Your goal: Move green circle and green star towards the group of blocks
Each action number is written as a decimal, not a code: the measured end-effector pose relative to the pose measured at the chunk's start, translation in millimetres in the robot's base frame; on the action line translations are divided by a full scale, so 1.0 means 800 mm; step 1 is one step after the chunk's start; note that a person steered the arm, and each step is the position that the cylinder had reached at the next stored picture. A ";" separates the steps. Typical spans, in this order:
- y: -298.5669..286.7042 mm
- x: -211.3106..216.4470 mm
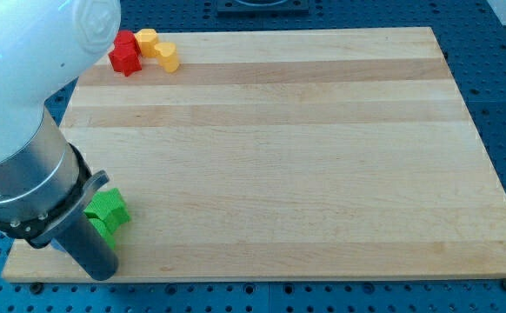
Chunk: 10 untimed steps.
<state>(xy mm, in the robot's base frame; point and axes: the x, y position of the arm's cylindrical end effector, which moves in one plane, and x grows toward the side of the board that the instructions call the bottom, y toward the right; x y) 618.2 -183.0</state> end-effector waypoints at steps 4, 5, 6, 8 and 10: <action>0.004 0.001; -0.004 0.000; -0.007 0.001; -0.032 0.000; -0.039 -0.001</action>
<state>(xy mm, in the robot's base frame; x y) 617.6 -214.5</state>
